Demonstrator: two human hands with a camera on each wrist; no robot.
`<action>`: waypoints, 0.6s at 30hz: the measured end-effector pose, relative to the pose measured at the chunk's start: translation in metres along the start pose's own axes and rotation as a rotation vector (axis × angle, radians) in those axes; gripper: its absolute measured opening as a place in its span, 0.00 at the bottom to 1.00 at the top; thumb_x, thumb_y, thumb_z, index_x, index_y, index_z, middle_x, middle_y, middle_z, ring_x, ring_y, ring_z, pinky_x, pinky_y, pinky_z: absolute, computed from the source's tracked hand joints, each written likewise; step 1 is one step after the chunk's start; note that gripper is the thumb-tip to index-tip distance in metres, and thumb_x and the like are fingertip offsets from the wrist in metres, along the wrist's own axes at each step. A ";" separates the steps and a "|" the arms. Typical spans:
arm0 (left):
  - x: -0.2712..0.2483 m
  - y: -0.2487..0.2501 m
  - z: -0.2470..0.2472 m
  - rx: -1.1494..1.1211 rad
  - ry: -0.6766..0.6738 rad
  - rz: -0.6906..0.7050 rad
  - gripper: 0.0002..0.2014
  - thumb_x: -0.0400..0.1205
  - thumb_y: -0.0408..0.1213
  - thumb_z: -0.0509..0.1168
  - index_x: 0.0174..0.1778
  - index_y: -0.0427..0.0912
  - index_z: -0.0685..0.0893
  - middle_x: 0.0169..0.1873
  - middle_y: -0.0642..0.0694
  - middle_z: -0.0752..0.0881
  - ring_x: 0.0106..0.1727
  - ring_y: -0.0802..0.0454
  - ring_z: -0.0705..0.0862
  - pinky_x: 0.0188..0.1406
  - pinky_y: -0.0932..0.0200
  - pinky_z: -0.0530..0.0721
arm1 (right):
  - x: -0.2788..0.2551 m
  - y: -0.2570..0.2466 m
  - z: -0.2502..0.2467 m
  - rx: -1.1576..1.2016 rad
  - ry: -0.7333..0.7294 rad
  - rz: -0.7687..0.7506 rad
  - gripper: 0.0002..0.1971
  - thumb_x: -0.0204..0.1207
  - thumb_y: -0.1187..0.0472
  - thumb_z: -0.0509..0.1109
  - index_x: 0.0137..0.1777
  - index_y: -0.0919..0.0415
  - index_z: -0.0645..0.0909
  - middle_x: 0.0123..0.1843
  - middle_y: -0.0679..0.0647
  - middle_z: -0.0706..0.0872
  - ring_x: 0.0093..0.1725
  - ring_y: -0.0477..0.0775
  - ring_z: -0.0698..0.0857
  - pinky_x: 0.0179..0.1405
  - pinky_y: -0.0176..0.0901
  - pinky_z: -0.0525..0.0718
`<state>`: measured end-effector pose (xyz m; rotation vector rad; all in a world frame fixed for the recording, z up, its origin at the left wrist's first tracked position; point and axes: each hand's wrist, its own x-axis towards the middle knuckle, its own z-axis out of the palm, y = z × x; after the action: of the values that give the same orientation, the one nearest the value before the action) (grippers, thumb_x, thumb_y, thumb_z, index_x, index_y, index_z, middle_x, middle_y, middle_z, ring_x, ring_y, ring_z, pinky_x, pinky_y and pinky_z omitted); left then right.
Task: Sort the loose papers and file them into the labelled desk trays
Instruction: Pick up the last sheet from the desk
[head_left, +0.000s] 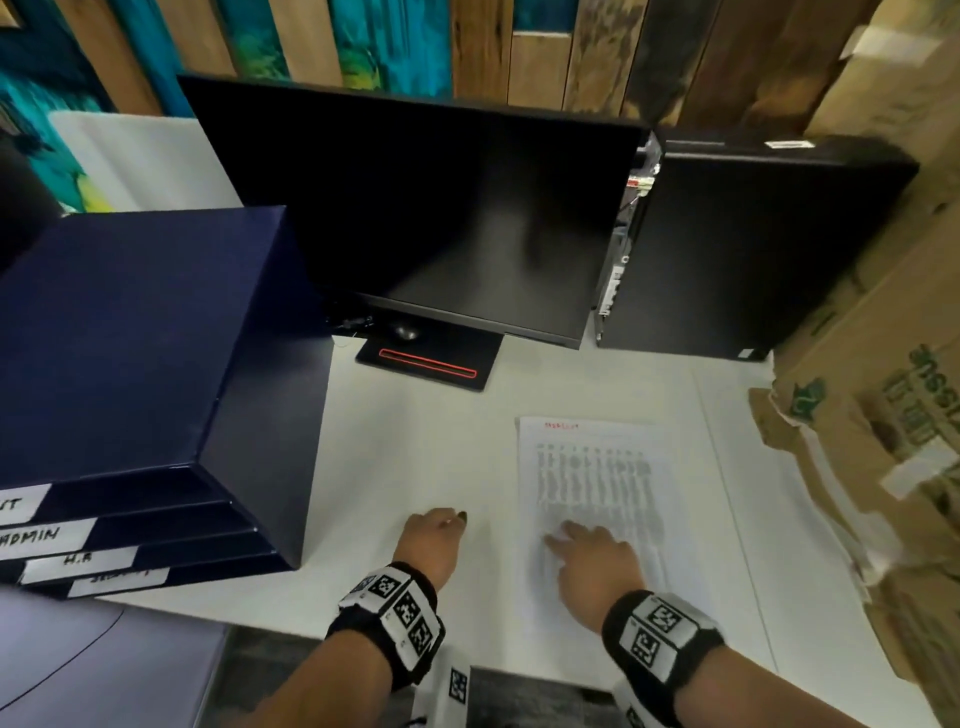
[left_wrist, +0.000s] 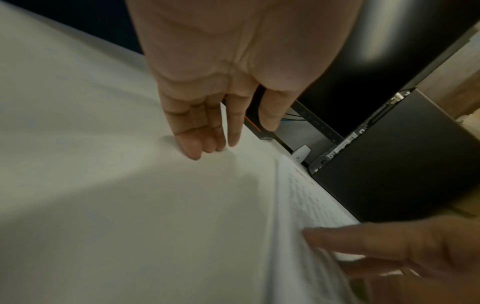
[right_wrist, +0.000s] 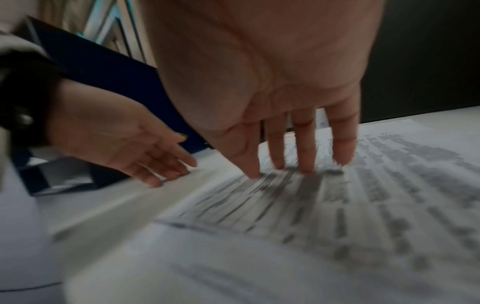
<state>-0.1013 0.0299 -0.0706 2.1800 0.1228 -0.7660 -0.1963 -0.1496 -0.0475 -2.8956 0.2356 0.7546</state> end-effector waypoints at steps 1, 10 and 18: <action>0.000 0.001 0.001 0.001 0.036 0.001 0.18 0.87 0.43 0.55 0.69 0.40 0.78 0.67 0.40 0.78 0.67 0.45 0.77 0.61 0.64 0.71 | 0.001 -0.007 0.001 0.015 -0.037 -0.095 0.28 0.82 0.63 0.53 0.81 0.46 0.59 0.84 0.49 0.55 0.81 0.57 0.59 0.79 0.56 0.57; -0.006 -0.008 0.000 -0.154 0.198 -0.097 0.17 0.85 0.41 0.58 0.69 0.40 0.76 0.66 0.43 0.79 0.65 0.45 0.79 0.63 0.59 0.74 | 0.035 0.043 -0.011 0.528 0.186 0.342 0.26 0.81 0.60 0.60 0.80 0.56 0.63 0.73 0.57 0.73 0.71 0.56 0.74 0.72 0.47 0.73; -0.019 -0.028 0.026 -0.417 0.063 -0.137 0.17 0.77 0.37 0.69 0.60 0.39 0.75 0.51 0.41 0.84 0.44 0.48 0.84 0.42 0.59 0.83 | 0.046 0.059 -0.004 0.793 0.076 0.390 0.19 0.77 0.53 0.69 0.57 0.70 0.84 0.49 0.60 0.87 0.46 0.58 0.84 0.51 0.45 0.84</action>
<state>-0.1382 0.0330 -0.0910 1.8103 0.4288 -0.6773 -0.1655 -0.2135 -0.0722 -2.1349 0.8962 0.4445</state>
